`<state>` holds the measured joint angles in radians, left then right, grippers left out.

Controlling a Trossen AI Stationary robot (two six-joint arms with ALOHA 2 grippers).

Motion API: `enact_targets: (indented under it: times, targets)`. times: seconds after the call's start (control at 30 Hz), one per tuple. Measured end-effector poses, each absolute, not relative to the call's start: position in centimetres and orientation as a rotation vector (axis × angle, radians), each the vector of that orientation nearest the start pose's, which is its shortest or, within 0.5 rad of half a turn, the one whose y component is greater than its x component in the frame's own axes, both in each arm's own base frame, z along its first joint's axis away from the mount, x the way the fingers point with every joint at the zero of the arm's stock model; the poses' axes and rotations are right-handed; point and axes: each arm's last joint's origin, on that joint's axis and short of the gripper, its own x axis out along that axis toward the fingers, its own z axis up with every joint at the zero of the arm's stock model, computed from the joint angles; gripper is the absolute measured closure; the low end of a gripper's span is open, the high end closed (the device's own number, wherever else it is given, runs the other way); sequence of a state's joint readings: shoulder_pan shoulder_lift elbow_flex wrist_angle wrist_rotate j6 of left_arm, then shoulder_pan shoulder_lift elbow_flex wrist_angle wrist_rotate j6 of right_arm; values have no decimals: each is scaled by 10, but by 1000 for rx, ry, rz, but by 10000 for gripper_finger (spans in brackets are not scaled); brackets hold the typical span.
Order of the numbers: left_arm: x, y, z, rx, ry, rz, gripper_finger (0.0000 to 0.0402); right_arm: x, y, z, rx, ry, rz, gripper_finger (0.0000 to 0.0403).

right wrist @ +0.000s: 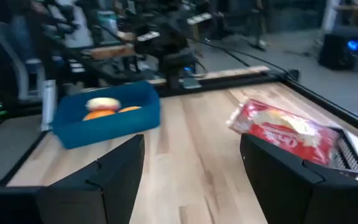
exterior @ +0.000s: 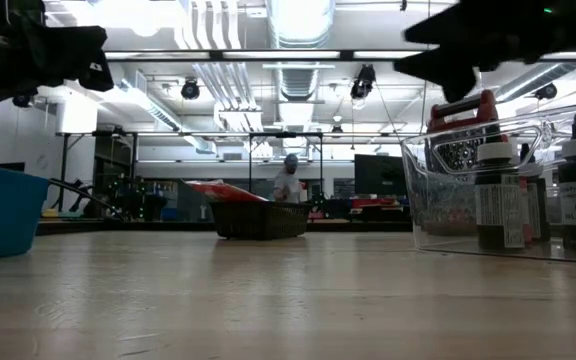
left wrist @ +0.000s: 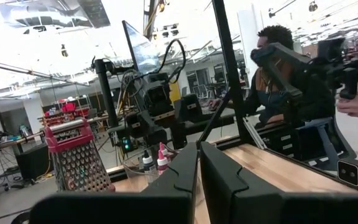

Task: Pick & Place Food Item
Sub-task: Return to Home Position

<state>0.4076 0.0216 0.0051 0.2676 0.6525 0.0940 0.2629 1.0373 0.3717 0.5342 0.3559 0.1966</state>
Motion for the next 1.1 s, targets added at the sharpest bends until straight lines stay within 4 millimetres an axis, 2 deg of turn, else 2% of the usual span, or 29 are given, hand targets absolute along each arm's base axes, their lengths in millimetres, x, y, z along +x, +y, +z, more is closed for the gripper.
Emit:
enact_targets:
  times: [0.1, 0.47, 0.73, 0.97, 1.1]
  targets:
    - [90, 19, 188, 220, -229, -234, 376, 186, 45, 205, 136, 92, -62, 142]
    - [90, 19, 188, 220, -229, -235, 376, 128, 27, 173, 199, -60, -75, 142]
    - [90, 19, 188, 220, -229, -235, 376, 109, 21, 173, 200, -54, -113, 142]
    - [90, 19, 188, 220, -229, -235, 376, 94, 16, 178, 196, -132, -115, 142]
    - [90, 19, 188, 220, -229, -235, 376, 93, 16, 180, 174, -145, -109, 142]
